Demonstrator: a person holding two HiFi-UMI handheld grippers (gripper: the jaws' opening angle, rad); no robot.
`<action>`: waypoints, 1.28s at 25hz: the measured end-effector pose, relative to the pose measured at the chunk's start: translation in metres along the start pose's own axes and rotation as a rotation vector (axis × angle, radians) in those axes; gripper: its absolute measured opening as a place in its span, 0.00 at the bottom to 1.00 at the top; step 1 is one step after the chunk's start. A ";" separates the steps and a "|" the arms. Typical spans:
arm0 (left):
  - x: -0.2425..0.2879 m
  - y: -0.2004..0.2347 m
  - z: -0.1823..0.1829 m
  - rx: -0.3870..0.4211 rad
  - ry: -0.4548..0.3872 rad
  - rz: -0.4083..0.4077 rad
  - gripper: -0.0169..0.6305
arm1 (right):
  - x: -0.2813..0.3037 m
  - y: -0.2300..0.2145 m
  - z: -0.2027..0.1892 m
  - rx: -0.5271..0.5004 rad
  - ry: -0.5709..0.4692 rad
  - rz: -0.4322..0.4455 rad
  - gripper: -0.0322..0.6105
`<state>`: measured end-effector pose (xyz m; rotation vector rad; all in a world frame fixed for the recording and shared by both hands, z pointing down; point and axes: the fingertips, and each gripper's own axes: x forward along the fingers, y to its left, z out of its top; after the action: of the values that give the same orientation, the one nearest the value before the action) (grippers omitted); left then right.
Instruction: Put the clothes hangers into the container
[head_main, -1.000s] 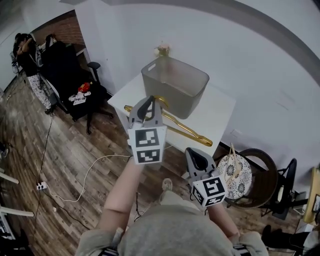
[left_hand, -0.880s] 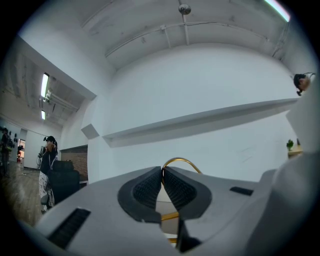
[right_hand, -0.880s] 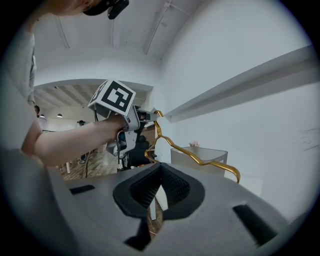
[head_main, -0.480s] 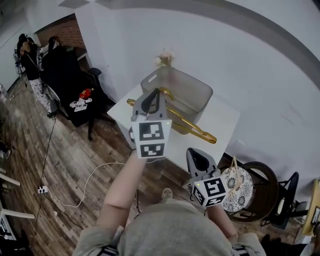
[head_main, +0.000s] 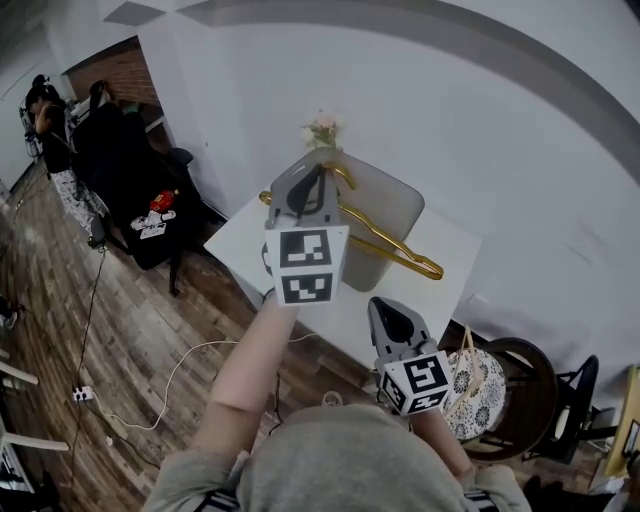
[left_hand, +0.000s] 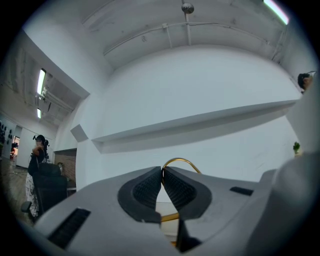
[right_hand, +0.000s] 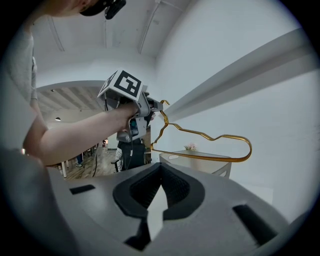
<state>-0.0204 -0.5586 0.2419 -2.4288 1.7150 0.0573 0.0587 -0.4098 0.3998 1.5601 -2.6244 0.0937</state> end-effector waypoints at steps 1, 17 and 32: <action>0.005 -0.001 0.000 -0.001 -0.003 -0.004 0.05 | 0.004 -0.003 0.000 0.001 0.001 0.000 0.05; 0.061 -0.007 -0.036 -0.023 0.038 -0.031 0.05 | 0.045 -0.034 -0.010 -0.001 0.023 0.003 0.05; 0.072 0.010 -0.093 -0.018 0.128 0.014 0.05 | 0.064 -0.041 -0.027 -0.006 0.068 0.032 0.05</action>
<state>-0.0113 -0.6442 0.3235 -2.4831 1.7918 -0.0832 0.0656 -0.4833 0.4338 1.4854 -2.5956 0.1385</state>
